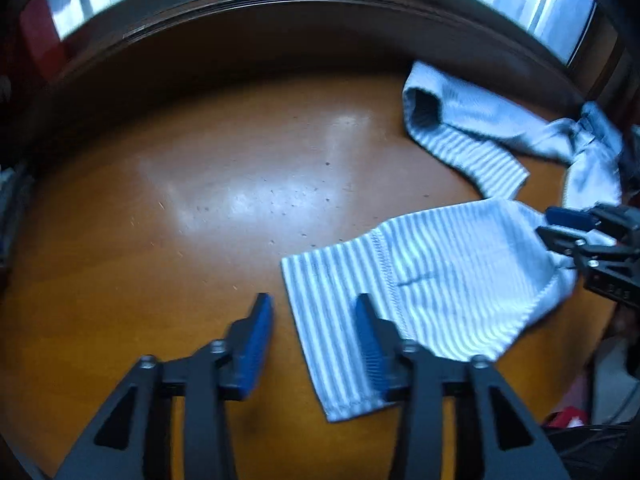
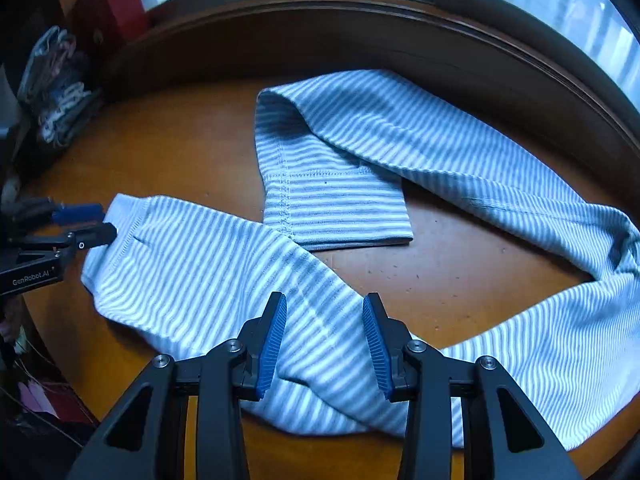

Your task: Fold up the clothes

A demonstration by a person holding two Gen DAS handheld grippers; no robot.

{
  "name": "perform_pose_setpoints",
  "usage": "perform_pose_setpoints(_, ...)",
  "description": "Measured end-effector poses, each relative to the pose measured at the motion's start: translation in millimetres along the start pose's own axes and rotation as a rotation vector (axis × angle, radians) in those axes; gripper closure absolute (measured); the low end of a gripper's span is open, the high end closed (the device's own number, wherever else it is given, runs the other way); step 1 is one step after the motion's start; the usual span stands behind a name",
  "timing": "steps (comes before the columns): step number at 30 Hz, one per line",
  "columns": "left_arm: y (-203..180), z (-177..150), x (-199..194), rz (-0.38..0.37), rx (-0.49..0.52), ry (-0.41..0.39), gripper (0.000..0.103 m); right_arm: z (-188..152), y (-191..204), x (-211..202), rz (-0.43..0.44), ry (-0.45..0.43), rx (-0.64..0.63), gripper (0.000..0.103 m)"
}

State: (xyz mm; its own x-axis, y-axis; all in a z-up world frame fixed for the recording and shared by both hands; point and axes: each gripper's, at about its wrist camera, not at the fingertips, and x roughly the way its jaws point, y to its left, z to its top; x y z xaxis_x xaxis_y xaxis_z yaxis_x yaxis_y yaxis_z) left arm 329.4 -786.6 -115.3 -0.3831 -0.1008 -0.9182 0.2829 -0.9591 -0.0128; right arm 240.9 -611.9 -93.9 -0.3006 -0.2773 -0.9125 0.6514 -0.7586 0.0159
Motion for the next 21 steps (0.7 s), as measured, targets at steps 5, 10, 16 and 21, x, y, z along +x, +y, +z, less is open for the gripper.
perform_pose_setpoints(5, -7, 3, 3, -0.008, -0.009, 0.007, 0.058, -5, -2, 3, -0.003, -0.009, 0.003, 0.061)
perform_pose_setpoints(10, -6, 4, 7, -0.023, -0.047, 0.007, 0.052, -8, 1, 4, -0.022, -0.022, -0.030, 0.057)
perform_pose_setpoints(16, 2, -8, -1, -0.017, -0.050, -0.012, 0.051, -13, 0, 2, -0.031, -0.036, -0.019, 0.064)
perform_pose_setpoints(21, 1, -16, -5, -0.019, -0.044, -0.027, 0.055, -18, 12, 0, -0.067, -0.055, -0.065, 0.091)
